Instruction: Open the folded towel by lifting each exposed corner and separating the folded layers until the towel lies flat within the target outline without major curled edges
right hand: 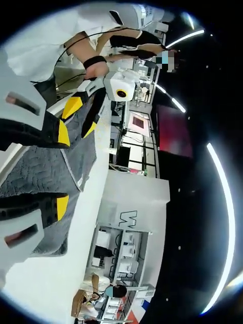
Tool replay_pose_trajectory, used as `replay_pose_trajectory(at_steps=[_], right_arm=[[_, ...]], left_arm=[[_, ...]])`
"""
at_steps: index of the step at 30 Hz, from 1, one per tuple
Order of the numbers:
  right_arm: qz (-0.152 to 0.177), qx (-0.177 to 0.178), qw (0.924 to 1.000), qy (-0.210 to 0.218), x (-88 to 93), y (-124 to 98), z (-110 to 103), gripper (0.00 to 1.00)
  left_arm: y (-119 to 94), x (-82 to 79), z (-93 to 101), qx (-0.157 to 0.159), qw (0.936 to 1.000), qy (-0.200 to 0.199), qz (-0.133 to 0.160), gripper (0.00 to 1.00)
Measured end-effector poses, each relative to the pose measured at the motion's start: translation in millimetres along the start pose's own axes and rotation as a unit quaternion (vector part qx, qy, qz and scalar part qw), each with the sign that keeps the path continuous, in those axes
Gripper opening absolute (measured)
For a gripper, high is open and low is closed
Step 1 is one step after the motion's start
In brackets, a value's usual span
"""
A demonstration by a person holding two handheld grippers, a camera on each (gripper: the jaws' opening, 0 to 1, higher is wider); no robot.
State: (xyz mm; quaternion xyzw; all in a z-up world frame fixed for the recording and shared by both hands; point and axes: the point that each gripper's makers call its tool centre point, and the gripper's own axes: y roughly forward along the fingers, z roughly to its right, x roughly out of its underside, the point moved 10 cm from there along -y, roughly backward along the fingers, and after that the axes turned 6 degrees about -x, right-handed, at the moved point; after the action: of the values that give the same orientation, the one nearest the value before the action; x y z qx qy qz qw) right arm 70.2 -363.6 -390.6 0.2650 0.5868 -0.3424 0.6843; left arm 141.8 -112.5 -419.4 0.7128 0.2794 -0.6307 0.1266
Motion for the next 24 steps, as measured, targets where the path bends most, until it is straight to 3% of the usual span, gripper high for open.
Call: replay_pose_trajectory(at_steps=[15, 17, 24], right_arm=[[0.002, 0.001, 1.0000, -0.003, -1.0, 0, 0, 0.29], [0.005, 0.002, 1.0000, -0.003, -1.8, -1, 0, 0.29], [0.004, 0.001, 1.0000, -0.003, -1.8, 0, 0, 0.29]], left_arm=[[6, 10.8, -1.7, -0.021, 0.9990, 0.024, -0.033, 0.49], [6, 13.2, -4.5, -0.050, 0.9968, 0.041, -0.047, 0.48], [8, 17.0, -6.2, -0.062, 0.9954, 0.050, -0.053, 0.43]])
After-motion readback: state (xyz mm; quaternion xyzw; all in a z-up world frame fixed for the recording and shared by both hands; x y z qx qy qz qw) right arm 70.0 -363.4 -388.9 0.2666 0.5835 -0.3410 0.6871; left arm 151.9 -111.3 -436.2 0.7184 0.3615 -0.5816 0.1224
